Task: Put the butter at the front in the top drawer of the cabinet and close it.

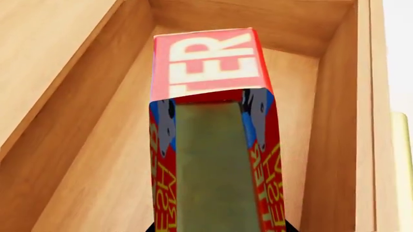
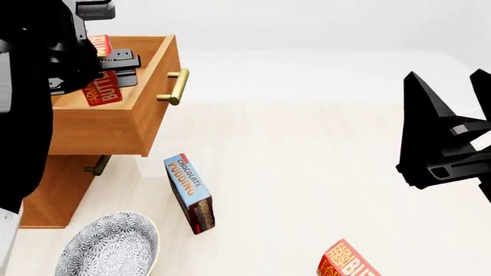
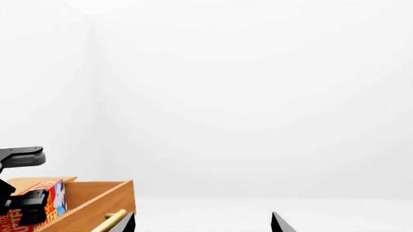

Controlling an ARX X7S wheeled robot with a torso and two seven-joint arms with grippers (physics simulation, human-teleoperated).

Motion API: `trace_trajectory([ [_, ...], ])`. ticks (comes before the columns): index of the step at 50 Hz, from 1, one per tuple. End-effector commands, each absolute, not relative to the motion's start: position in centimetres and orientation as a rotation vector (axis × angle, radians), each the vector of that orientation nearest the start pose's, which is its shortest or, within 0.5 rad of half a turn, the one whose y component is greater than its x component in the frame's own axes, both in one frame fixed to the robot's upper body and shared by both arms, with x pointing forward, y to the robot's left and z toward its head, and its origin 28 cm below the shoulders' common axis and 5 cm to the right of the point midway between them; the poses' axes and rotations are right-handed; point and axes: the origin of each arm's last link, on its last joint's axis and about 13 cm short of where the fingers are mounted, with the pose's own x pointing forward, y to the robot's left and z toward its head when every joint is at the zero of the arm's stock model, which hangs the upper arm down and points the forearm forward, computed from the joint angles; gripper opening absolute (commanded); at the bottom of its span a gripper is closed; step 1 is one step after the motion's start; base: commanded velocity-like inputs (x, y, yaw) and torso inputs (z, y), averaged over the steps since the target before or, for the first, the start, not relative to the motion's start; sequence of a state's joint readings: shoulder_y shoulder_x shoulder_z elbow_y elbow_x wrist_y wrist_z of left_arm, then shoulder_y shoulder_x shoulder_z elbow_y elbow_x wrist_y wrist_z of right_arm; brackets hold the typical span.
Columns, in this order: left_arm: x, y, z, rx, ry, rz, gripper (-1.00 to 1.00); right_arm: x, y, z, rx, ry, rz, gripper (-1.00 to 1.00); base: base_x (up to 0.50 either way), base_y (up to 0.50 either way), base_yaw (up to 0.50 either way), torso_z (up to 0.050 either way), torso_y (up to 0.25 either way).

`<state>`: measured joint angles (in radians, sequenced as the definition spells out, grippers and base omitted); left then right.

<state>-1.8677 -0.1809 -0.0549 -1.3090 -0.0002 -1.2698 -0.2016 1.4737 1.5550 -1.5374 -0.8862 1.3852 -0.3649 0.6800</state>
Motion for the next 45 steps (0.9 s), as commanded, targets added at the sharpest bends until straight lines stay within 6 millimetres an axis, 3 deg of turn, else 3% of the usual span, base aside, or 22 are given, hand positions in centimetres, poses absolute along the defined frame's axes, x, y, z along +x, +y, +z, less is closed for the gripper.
trace_trajectory([
  [1,38.1,27.5,35.0,-0.076,0.708,0.322,-1.00,14.8,-16.7,27.3,0.137,-0.320,0.252,1.00,0.00,0.00,0.00,0.000,0.000],
  [20,38.3,27.6,34.6,-0.090,0.701,0.323,-1.00,14.7,-16.7,27.2,0.137,-0.319,0.260,1.00,0.00,0.00,0.00,0.000,0.001],
  [21,38.3,27.6,34.6,-0.099,0.695,0.317,1.00,14.7,-16.6,27.2,0.137,-0.319,0.261,1.00,0.00,0.00,0.00,0.000,0.000],
  [38,38.2,27.5,35.6,-0.100,0.658,0.263,1.00,14.3,-16.6,27.4,0.133,-0.332,0.277,1.00,0.00,0.00,0.00,0.001,0.000],
  [45,38.4,26.8,38.9,0.000,0.457,0.181,1.00,14.5,-16.6,27.3,0.132,-0.334,0.286,1.00,0.00,0.00,0.00,0.000,0.000],
])
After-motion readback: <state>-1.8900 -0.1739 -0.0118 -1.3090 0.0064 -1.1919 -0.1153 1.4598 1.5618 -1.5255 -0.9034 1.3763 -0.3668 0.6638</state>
